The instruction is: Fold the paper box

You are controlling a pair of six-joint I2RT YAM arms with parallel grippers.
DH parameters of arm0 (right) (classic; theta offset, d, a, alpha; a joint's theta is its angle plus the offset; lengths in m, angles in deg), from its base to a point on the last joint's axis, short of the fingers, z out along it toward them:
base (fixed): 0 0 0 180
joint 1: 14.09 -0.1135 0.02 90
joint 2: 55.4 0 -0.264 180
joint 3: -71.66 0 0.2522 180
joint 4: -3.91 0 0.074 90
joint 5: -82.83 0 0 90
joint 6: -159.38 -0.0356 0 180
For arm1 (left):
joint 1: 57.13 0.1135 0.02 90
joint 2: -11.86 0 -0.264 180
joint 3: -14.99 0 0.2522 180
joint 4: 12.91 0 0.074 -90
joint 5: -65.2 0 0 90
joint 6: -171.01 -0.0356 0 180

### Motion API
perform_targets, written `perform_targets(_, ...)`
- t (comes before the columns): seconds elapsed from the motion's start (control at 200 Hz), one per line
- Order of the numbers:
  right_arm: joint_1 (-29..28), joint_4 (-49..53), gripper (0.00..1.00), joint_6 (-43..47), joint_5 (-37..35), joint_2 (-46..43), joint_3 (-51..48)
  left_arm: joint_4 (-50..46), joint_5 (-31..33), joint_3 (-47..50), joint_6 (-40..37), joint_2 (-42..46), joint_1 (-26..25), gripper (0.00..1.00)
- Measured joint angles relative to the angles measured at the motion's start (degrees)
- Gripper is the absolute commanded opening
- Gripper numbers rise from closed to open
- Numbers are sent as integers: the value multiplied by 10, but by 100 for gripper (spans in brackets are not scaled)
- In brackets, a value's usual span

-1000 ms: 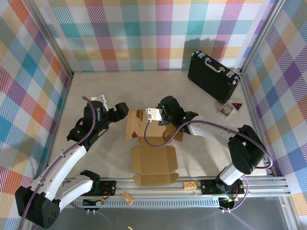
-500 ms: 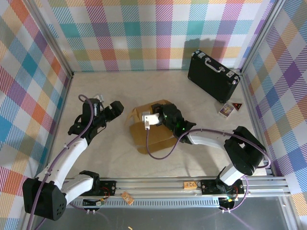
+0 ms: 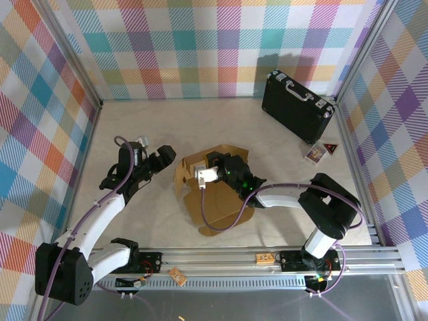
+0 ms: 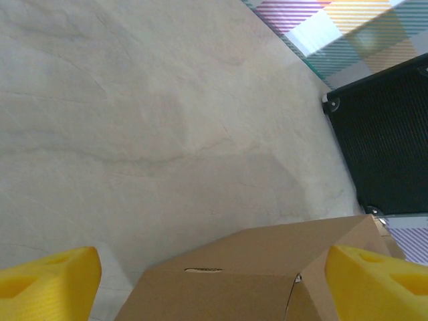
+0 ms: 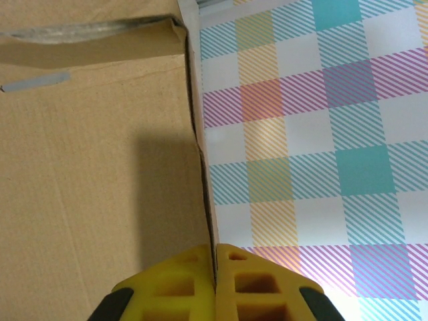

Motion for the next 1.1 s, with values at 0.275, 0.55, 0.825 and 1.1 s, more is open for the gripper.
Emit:
perform_targets(0.275,-15,-116,0,2,-4,40,-34,24,-25,23,16,-17,0,86)
perform_targets(0.55,-21,-209,0,19,-18,79,-48,35,-47,24,21,-32,-3,86)
perform_targets(0.825,-27,-259,4,26,-30,105,-49,45,-58,24,11,-61,-40,87)
perform_targets(1.1,-29,-274,12,27,-35,110,-53,47,-61,20,-1,-70,-54,83)
